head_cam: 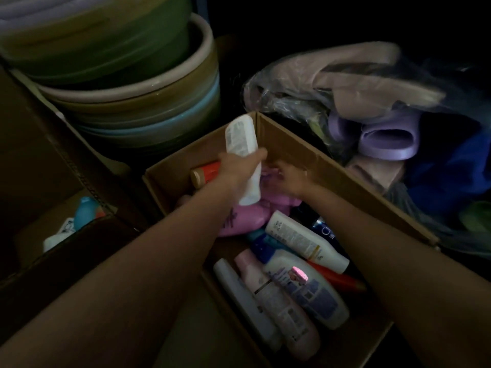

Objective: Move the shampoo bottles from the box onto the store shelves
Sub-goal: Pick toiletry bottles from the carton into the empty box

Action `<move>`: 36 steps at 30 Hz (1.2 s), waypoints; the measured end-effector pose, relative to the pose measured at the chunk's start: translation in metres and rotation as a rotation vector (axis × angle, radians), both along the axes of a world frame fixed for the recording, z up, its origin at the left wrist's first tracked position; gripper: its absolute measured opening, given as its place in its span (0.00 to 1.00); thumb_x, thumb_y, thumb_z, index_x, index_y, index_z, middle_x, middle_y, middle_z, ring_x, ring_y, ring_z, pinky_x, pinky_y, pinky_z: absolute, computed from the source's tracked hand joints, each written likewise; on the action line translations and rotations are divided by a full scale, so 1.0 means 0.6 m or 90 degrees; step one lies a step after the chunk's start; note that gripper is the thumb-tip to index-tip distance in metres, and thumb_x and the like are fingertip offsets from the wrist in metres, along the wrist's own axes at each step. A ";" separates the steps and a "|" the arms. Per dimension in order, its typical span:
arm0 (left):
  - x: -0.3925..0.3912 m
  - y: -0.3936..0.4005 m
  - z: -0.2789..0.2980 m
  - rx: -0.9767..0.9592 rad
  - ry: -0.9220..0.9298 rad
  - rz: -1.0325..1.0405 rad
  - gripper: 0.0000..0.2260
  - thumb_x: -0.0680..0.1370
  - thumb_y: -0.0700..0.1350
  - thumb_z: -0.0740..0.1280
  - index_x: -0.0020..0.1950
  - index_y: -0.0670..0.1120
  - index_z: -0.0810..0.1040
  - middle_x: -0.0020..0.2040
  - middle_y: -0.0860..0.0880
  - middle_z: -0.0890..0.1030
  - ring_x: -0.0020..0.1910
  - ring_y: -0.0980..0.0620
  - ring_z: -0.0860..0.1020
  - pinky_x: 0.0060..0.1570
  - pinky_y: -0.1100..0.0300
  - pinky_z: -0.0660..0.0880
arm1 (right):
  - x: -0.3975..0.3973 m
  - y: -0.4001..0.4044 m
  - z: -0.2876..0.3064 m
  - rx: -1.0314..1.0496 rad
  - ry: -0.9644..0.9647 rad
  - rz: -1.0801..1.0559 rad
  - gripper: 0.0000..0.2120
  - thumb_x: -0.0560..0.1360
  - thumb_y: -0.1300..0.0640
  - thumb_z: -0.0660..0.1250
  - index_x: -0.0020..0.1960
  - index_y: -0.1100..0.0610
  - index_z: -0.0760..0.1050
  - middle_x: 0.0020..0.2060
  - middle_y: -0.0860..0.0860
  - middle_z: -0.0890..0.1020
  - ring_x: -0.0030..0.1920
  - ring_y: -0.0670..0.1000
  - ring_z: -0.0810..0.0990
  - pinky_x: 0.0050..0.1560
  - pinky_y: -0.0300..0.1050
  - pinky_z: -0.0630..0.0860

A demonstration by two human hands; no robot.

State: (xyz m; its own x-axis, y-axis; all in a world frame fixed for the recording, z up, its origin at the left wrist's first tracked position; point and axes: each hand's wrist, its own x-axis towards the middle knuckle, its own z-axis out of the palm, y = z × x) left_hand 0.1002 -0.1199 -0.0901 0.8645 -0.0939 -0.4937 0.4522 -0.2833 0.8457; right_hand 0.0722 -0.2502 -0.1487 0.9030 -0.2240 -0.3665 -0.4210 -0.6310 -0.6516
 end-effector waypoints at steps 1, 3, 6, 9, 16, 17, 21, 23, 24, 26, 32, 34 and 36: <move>0.014 0.001 0.010 -0.029 0.027 0.007 0.38 0.69 0.52 0.73 0.72 0.41 0.59 0.62 0.41 0.73 0.57 0.42 0.75 0.53 0.48 0.76 | -0.006 0.008 -0.021 -0.119 0.056 0.077 0.34 0.72 0.46 0.69 0.72 0.54 0.59 0.68 0.59 0.67 0.66 0.61 0.68 0.65 0.54 0.68; 0.032 0.010 0.015 -0.029 0.048 0.004 0.39 0.66 0.54 0.74 0.71 0.41 0.61 0.62 0.40 0.74 0.55 0.42 0.76 0.47 0.50 0.77 | -0.017 0.024 -0.041 -0.233 0.095 0.094 0.42 0.71 0.44 0.69 0.75 0.54 0.51 0.70 0.60 0.62 0.68 0.63 0.65 0.63 0.55 0.67; 0.030 0.034 0.000 0.028 0.039 0.027 0.47 0.59 0.57 0.75 0.71 0.41 0.61 0.62 0.39 0.73 0.57 0.40 0.76 0.54 0.45 0.76 | -0.009 0.045 -0.021 -0.249 0.147 0.087 0.42 0.71 0.43 0.69 0.74 0.60 0.53 0.66 0.60 0.67 0.62 0.59 0.72 0.57 0.49 0.72; 0.011 0.056 -0.041 0.041 0.087 0.052 0.41 0.66 0.57 0.74 0.72 0.43 0.60 0.62 0.40 0.72 0.57 0.41 0.75 0.57 0.44 0.74 | -0.001 0.032 0.017 0.030 0.292 0.062 0.28 0.72 0.46 0.69 0.66 0.57 0.66 0.56 0.57 0.75 0.50 0.55 0.77 0.42 0.44 0.78; -0.040 0.055 -0.053 0.014 0.141 0.023 0.35 0.71 0.55 0.71 0.72 0.43 0.61 0.43 0.46 0.66 0.47 0.48 0.72 0.58 0.51 0.73 | -0.049 -0.002 0.045 0.081 0.382 0.084 0.27 0.69 0.51 0.72 0.64 0.58 0.67 0.60 0.57 0.71 0.53 0.56 0.77 0.36 0.42 0.80; -0.048 0.052 -0.044 0.022 0.134 0.015 0.32 0.74 0.53 0.69 0.72 0.42 0.61 0.40 0.47 0.64 0.43 0.50 0.71 0.55 0.54 0.72 | -0.053 0.002 0.046 0.086 0.356 0.071 0.24 0.70 0.51 0.71 0.61 0.58 0.68 0.54 0.57 0.74 0.47 0.53 0.78 0.32 0.39 0.78; -0.042 0.043 0.006 -0.033 0.088 -0.012 0.28 0.74 0.52 0.69 0.68 0.40 0.66 0.50 0.44 0.73 0.41 0.49 0.73 0.44 0.55 0.71 | -0.068 0.016 0.090 0.327 0.311 -0.064 0.08 0.73 0.54 0.65 0.49 0.57 0.72 0.29 0.53 0.77 0.22 0.44 0.71 0.20 0.32 0.69; -0.024 0.043 0.054 -0.058 0.027 -0.013 0.27 0.74 0.50 0.70 0.67 0.39 0.67 0.53 0.43 0.74 0.45 0.46 0.75 0.43 0.55 0.72 | -0.070 0.022 0.130 0.403 0.270 -0.087 0.09 0.74 0.55 0.63 0.52 0.58 0.72 0.30 0.53 0.78 0.20 0.43 0.69 0.19 0.30 0.67; -0.015 0.047 0.082 -0.074 -0.011 -0.006 0.28 0.73 0.50 0.70 0.67 0.38 0.68 0.56 0.42 0.76 0.48 0.45 0.76 0.44 0.54 0.73 | -0.065 0.028 0.150 0.434 0.232 -0.101 0.10 0.75 0.55 0.62 0.53 0.59 0.72 0.30 0.54 0.79 0.20 0.43 0.70 0.19 0.30 0.67; 0.005 0.064 0.144 -0.114 -0.109 0.023 0.28 0.72 0.50 0.71 0.66 0.36 0.69 0.57 0.40 0.78 0.48 0.45 0.78 0.44 0.55 0.75 | -0.049 0.046 0.203 0.480 0.138 -0.143 0.17 0.75 0.51 0.62 0.58 0.61 0.69 0.32 0.56 0.77 0.18 0.45 0.71 0.17 0.32 0.68; 0.051 0.240 0.331 -0.135 -0.476 0.195 0.29 0.67 0.51 0.73 0.62 0.40 0.67 0.55 0.45 0.77 0.52 0.49 0.78 0.50 0.56 0.78 | -0.015 0.187 0.400 0.397 -0.158 0.035 0.06 0.76 0.58 0.61 0.47 0.61 0.73 0.35 0.59 0.79 0.17 0.44 0.72 0.16 0.30 0.65; 0.063 0.321 0.344 -0.049 -0.521 0.259 0.35 0.63 0.55 0.71 0.65 0.41 0.66 0.59 0.46 0.75 0.56 0.50 0.77 0.54 0.56 0.77 | -0.002 0.253 0.441 0.275 -0.234 0.111 0.08 0.74 0.57 0.65 0.48 0.62 0.74 0.32 0.57 0.80 0.18 0.45 0.75 0.17 0.32 0.68; 0.075 0.403 0.324 0.067 -0.431 0.317 0.39 0.65 0.58 0.70 0.70 0.40 0.63 0.65 0.45 0.72 0.61 0.49 0.74 0.57 0.59 0.73 | 0.019 0.321 0.464 0.080 -0.295 0.211 0.08 0.71 0.53 0.69 0.40 0.58 0.74 0.20 0.50 0.77 0.19 0.45 0.75 0.20 0.36 0.71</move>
State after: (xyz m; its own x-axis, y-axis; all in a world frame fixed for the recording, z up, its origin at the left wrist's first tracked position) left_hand 0.1455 0.1217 0.1042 0.9054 0.3933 0.1599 -0.0489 -0.2775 0.9595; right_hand 0.0836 -0.0573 0.1300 0.9900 0.1174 0.0779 0.1324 -0.5861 -0.7994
